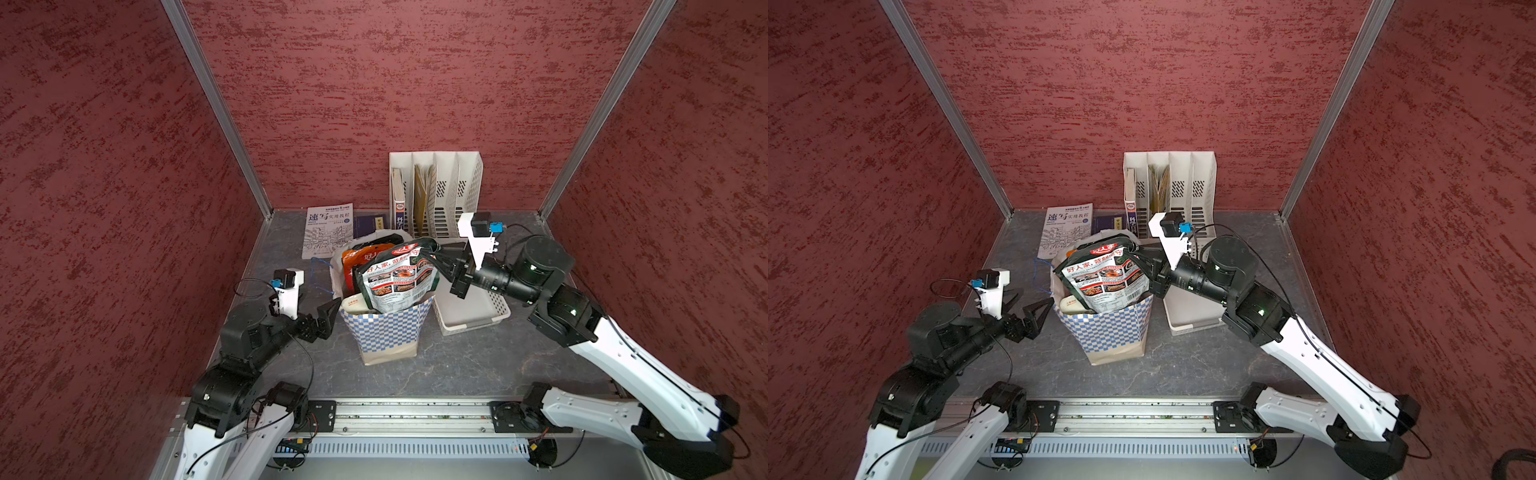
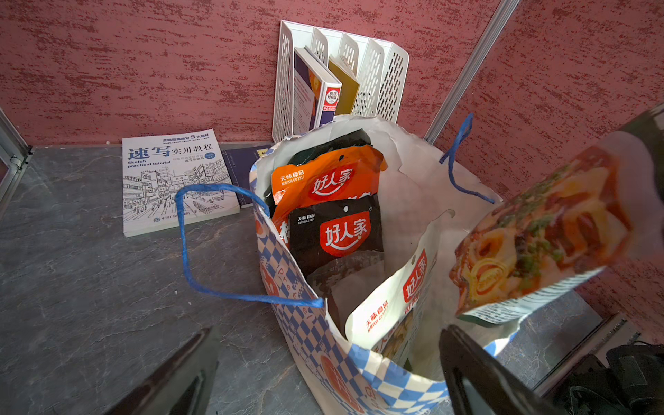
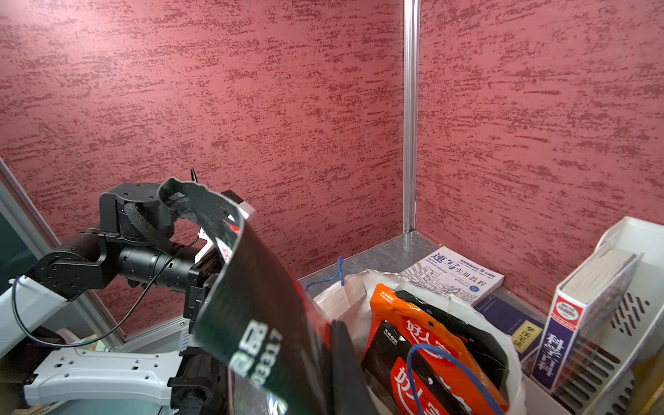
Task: Place the condiment packets inside the bag
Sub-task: Place the condiment packet in the paper bag.
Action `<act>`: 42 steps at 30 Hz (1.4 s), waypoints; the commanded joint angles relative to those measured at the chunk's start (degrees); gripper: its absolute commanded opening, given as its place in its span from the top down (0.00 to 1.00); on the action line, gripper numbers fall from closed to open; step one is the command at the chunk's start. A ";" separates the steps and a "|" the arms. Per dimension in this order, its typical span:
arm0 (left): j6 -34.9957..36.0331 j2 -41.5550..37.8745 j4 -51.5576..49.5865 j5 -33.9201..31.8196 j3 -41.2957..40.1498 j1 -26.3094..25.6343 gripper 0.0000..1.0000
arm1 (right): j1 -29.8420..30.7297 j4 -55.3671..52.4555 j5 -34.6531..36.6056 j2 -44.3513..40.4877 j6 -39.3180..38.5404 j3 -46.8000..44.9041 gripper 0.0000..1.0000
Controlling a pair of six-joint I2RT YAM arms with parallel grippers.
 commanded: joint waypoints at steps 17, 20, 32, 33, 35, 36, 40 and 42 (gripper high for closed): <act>1.23 -0.87 2.80 -1.84 -0.26 -0.11 0.02 | 0.50 -0.01 -11.45 2.00 7.65 -0.95 1.00; 1.25 -0.75 3.10 -2.16 -0.44 -0.14 0.02 | 0.50 0.15 -16.87 2.22 5.86 -2.65 1.00; 1.14 0.32 4.32 -2.91 -0.19 -0.15 0.02 | -0.86 -2.78 -23.11 5.51 -0.48 -6.82 1.00; 1.29 0.36 4.37 -3.03 -0.23 -0.12 0.02 | -1.18 -2.98 -24.50 5.98 -0.83 -6.99 1.00; 1.32 0.45 4.42 -3.68 -0.19 -0.11 0.02 | -1.85 -3.52 -26.65 7.23 -1.37 -7.44 1.00; 1.33 0.55 4.42 -4.08 -0.09 -0.11 0.02 | -2.25 -3.98 -27.36 7.86 -1.82 -7.57 1.00; 0.12 1.48 3.52 -7.71 0.79 -0.11 0.02 | -4.51 -6.49 -30.05 9.32 -2.45 -8.10 1.00; -0.64 2.56 2.69 -9.86 1.50 -0.11 0.02 | -5.08 -8.44 -31.93 9.51 -3.91 -8.20 1.00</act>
